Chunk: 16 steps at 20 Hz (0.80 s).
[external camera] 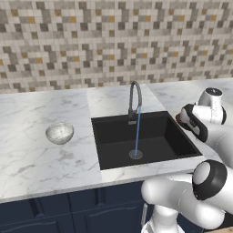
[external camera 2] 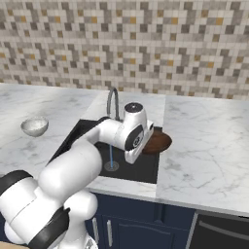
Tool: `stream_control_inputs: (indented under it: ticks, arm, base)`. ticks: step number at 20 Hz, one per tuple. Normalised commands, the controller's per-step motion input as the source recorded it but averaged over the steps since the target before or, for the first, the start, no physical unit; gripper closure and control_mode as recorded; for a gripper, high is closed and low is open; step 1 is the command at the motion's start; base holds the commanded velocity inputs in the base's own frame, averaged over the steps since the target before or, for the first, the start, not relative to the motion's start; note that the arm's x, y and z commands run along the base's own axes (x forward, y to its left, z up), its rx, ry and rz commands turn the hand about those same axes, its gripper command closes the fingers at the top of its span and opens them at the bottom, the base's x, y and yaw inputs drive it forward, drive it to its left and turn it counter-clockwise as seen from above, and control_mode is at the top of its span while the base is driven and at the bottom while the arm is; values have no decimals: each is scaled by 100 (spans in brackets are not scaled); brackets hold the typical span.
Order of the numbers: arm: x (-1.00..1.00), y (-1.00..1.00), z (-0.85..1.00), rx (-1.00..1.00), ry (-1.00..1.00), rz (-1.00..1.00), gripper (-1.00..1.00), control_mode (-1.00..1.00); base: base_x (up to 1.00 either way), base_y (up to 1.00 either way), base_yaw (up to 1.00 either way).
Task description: Rinse each bowl for a few seconds and place them down in the sink or on the counter.
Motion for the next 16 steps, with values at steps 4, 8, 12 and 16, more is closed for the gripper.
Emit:
stream_control_inputs:
  ticks: [4, 8, 12, 16]
  arm:
    - [-7, -23, -1, 0, 0, -2, 100, -100]
    - [-3, -20, -4, 0, 0, -1, 100, -100]
    - [0, -18, -8, 0, 2, -2, 100, -100]
    - [0, -14, -9, 0, 3, -3, 100, -100]
  base:
    - [0, 0, 0]
    - [0, 0, 0]
    - [0, 0, 0]
    - [0, 0, 0]
